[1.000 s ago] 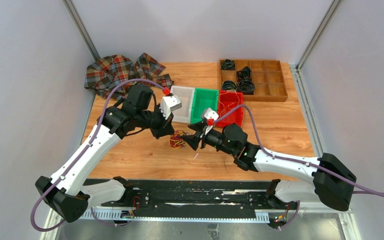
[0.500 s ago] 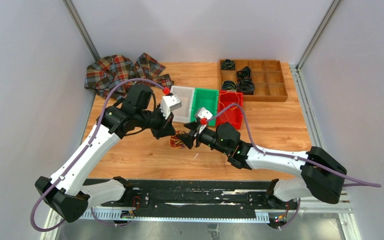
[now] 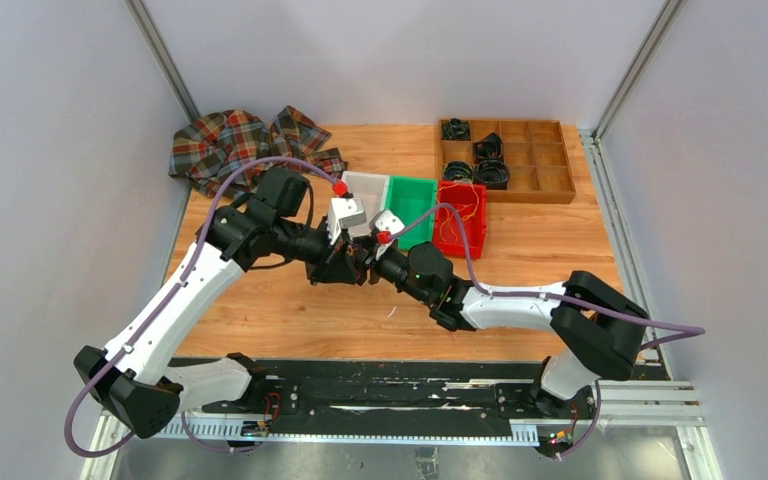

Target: Untangle the cables

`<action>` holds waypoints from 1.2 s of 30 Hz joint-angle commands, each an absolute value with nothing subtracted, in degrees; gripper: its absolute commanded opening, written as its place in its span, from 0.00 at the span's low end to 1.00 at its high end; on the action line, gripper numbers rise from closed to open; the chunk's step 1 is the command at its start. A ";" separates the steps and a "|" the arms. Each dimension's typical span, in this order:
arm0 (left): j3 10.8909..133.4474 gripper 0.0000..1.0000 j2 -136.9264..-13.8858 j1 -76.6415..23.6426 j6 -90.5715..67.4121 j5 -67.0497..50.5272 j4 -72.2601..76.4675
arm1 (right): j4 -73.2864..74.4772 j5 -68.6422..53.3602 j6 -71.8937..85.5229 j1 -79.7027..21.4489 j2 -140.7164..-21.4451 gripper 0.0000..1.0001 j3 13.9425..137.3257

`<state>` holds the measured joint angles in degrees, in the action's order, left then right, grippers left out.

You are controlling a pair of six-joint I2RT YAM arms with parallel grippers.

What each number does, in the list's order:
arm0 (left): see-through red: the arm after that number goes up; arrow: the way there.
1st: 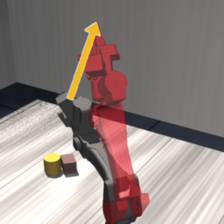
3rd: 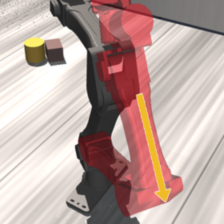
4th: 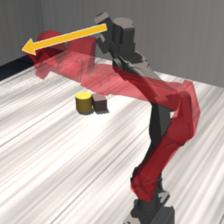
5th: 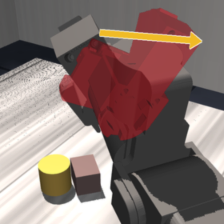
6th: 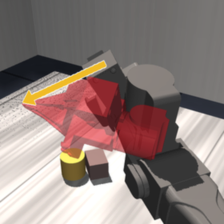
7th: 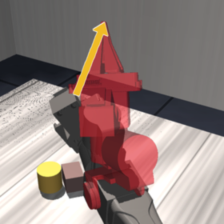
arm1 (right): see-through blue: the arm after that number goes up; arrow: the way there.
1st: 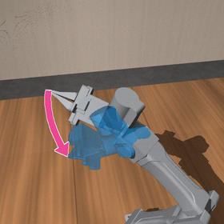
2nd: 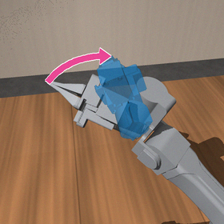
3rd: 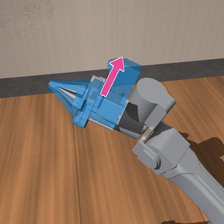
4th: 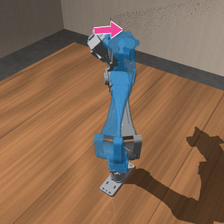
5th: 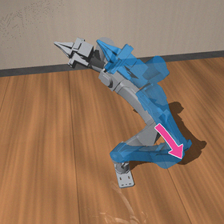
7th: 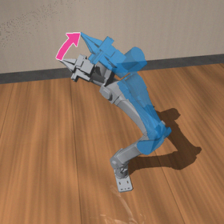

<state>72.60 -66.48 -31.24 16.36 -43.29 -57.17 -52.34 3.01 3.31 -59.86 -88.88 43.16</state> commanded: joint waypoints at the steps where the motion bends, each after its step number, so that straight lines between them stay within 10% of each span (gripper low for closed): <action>1: 77.30 0.00 -65.67 -31.64 18.54 -50.10 -60.13 | -57.09 4.16 4.23 -60.29 -90.18 0.51 40.40; 36: 109.83 0.00 -66.33 -31.55 31.73 -20.00 -65.08 | -58.43 17.00 10.51 -60.29 -84.48 0.50 12.55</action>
<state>102.83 -66.24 -31.33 29.34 -27.35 -69.54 -63.88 13.54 10.50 -60.01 -83.48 14.61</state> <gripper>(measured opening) 0.011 0.503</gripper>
